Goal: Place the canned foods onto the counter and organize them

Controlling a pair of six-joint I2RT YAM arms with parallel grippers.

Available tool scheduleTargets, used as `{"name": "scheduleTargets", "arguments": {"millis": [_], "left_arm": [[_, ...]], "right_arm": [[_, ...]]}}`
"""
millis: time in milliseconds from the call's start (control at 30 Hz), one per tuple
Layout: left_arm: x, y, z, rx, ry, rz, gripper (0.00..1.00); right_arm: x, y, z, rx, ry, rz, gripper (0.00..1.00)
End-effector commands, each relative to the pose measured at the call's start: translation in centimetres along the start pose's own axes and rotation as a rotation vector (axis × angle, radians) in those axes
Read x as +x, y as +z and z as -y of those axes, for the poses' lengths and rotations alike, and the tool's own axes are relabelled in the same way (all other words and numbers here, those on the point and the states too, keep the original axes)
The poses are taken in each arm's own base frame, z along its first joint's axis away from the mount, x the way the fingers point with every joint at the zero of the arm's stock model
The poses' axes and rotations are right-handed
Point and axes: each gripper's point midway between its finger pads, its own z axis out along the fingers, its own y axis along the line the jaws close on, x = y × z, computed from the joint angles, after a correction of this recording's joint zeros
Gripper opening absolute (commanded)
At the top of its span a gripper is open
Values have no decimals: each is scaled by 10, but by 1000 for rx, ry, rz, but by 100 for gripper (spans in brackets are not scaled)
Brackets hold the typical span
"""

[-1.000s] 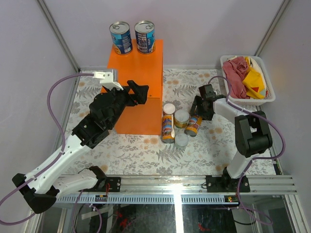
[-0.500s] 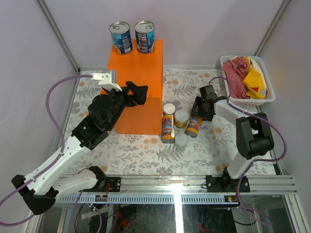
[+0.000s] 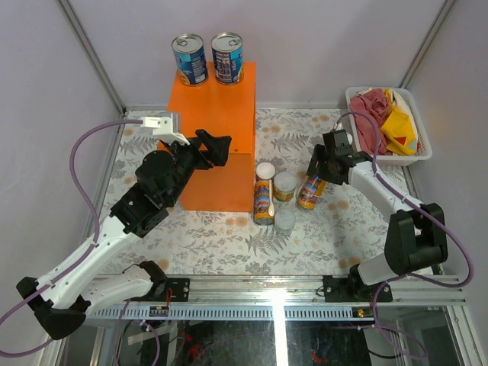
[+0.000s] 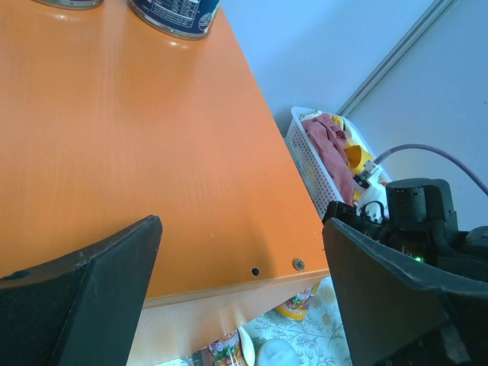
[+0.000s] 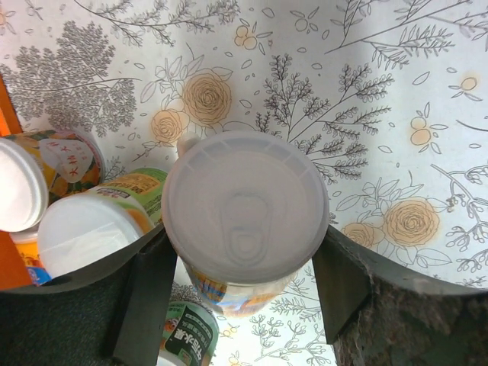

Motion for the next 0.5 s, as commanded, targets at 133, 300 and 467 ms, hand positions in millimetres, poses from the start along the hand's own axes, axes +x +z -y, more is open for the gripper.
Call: {"name": "scheduleTargets", "arguments": {"millis": [133,300,467], "left_arm": [[9,-4,-2,3,-16,-16,87],[8,-5,-3,1,-20,-10,87],[7,-5,-4,-4,-18,-8,87]], "right_arm": [[-43,-41,-5,-37,-16,182,0],[-56,-54,-5,-37,-29,232,0],[-73,-69,-9,-47,-43,284,0]]}}
